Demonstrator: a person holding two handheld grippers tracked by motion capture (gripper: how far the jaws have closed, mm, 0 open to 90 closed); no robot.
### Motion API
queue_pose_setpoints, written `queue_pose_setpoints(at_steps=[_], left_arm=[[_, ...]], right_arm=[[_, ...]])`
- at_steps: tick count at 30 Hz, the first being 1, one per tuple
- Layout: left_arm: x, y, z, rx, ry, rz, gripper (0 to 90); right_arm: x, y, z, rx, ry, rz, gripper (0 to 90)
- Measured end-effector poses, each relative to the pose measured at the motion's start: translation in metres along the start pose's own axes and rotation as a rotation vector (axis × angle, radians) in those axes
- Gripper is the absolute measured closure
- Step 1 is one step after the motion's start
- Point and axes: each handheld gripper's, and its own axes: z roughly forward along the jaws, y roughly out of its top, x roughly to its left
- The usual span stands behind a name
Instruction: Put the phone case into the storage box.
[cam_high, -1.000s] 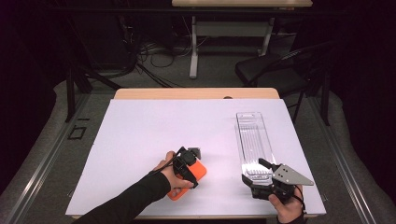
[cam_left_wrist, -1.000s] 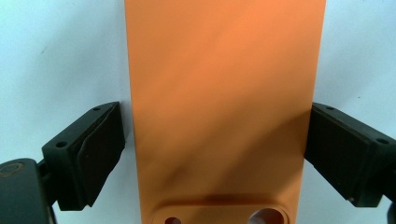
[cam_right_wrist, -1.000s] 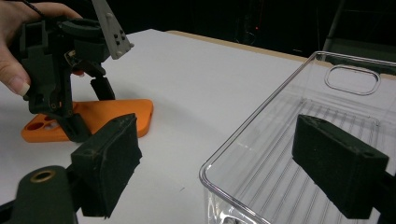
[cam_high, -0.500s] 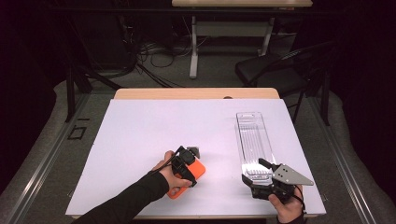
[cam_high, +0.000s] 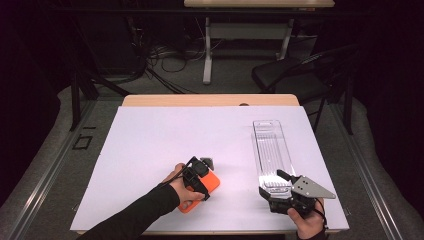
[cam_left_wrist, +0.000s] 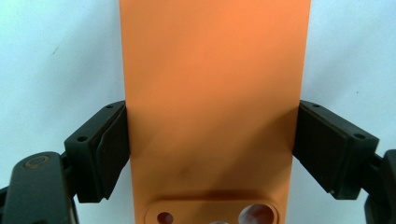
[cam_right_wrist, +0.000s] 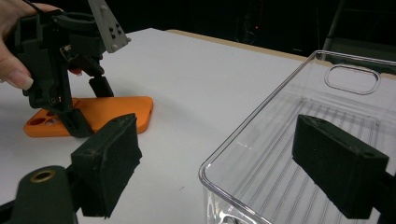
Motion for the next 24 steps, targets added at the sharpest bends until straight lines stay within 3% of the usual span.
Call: queue_pose_setpoints(at_steps=[10, 24], left_arm=[[0.012, -0.001, -0.01, -0.029, -0.041, 0.002, 16.6], [0.026, -0.009, -0.032, -0.079, -0.055, 0.001, 16.6]], right_arm=[[0.0, 0.0, 0.0, -0.001, 0.0, 0.001, 14.1], [0.001, 0.0, 0.001, 0.002, 0.002, -0.002, 14.1]])
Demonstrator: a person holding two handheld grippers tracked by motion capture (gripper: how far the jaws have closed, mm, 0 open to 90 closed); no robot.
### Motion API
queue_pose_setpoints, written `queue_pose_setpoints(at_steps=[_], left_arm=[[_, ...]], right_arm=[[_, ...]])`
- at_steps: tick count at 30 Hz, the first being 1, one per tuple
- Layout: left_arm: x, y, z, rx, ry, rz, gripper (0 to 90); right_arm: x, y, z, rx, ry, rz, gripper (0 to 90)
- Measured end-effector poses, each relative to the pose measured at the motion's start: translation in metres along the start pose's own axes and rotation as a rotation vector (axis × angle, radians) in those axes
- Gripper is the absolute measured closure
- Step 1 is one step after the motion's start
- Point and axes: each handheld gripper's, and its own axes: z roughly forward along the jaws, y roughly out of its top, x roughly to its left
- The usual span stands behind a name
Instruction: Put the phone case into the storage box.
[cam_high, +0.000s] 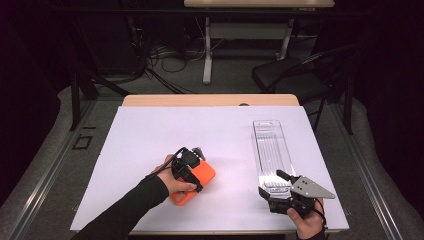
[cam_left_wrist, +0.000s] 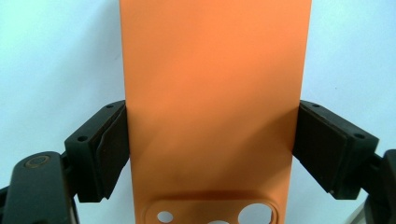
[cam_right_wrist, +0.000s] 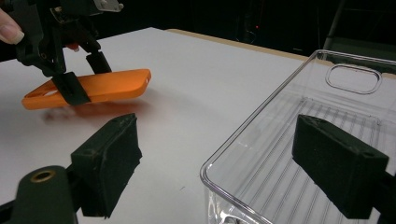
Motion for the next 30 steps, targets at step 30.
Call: queue_pose_setpoints(at_steps=[30], left_arm=[[0.013, 0.003, -0.029, -0.054, -0.074, 0.087, 16.5]], right_arm=[[0.001, 0.0, 0.002, 0.01, 0.0, -0.011, 14.1]])
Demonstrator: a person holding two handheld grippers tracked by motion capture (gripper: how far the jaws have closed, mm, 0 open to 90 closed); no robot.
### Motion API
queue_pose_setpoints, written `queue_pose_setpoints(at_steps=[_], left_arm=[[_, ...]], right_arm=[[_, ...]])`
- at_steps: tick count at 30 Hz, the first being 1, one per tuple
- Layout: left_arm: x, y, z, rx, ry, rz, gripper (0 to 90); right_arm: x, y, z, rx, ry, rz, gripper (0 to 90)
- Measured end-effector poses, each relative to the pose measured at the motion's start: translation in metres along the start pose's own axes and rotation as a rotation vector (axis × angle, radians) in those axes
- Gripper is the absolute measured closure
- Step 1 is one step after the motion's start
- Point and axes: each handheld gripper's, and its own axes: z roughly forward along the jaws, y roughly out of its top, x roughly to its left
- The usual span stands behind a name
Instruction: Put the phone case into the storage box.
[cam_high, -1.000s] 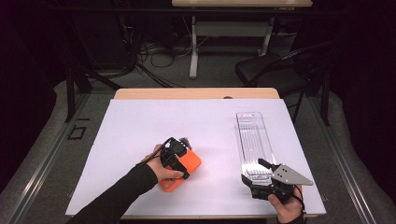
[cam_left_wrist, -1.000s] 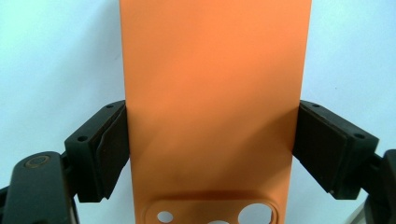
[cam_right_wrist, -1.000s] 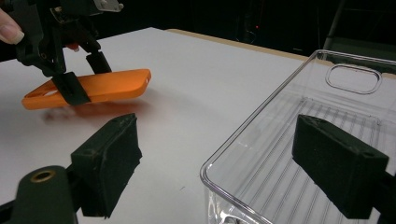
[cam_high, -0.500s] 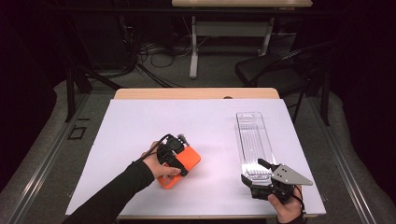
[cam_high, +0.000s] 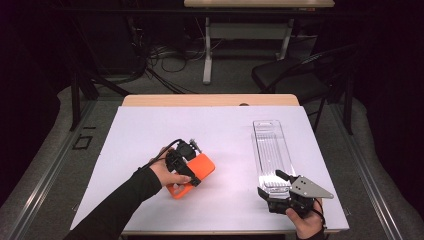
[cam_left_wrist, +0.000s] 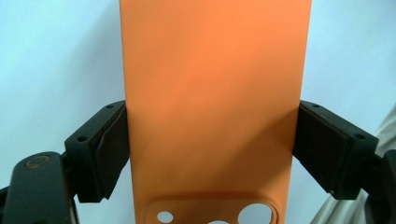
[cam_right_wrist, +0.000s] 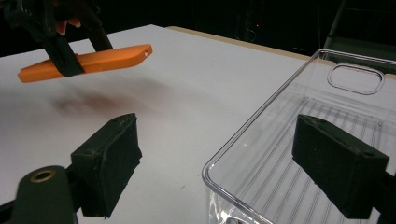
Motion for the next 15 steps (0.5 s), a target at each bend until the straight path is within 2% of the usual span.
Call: queue_pose_setpoints(at_steps=[4, 9, 13, 15], left_arm=[[0.002, 0.004, -0.009, 0.006, -0.015, 0.019, 16.6], [0.004, 0.009, -0.015, 0.035, -0.028, 0.037, 16.6], [0.003, 0.013, -0.019, 0.054, -0.014, 0.059, 16.6], [0.002, 0.017, -0.021, 0.063, -0.01, 0.069, 16.6]], right_arm=[[0.002, 0.001, 0.001, 0.004, -0.009, -0.009, 14.1], [0.002, 0.004, 0.003, 0.014, -0.02, -0.006, 14.2], [0.005, 0.01, 0.005, 0.015, -0.033, -0.023, 14.2], [0.006, 0.013, 0.006, 0.023, -0.021, -0.034, 14.2]])
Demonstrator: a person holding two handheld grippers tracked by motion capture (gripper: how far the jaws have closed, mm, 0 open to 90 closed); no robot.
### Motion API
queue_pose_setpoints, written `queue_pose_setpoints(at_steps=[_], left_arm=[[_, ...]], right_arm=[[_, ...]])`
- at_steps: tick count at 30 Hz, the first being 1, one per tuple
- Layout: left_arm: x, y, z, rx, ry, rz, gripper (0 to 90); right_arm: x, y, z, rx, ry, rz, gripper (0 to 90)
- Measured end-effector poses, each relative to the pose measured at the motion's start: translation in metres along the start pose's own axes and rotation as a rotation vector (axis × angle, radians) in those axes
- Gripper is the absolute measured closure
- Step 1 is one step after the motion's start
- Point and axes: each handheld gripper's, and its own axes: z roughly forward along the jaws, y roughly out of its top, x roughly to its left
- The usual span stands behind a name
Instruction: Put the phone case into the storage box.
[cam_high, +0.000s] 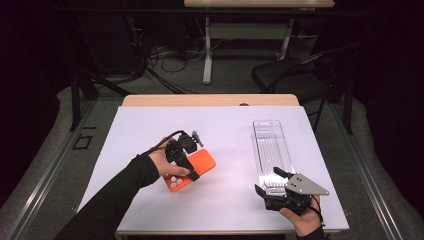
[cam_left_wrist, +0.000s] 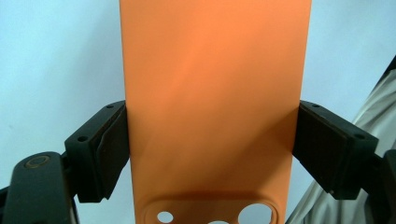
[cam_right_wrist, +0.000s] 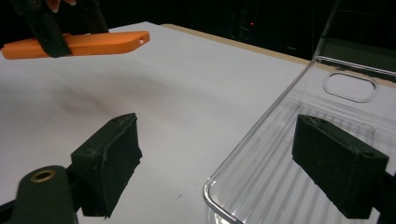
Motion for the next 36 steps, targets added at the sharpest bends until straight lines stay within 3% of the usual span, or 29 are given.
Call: queue_pose_setpoints(at_steps=[12, 20, 29, 36], left_arm=[[-0.008, 0.015, -0.005, 0.008, 0.003, 0.046, 16.6], [-0.006, 0.017, -0.008, 0.012, -0.001, 0.043, 16.6], [0.0, 0.016, -0.01, 0.016, -0.005, 0.03, 16.6], [0.004, 0.013, -0.013, 0.019, -0.005, 0.02, 16.6]], right_arm=[[0.006, 0.016, 0.014, 0.079, -0.037, -0.061, 14.5], [0.011, 0.038, 0.036, 0.088, 0.022, -0.109, 18.2], [0.022, 0.056, 0.066, 0.088, 0.066, -0.252, 22.4], [0.024, 0.068, 0.079, 0.112, 0.101, -0.29, 24.3]])
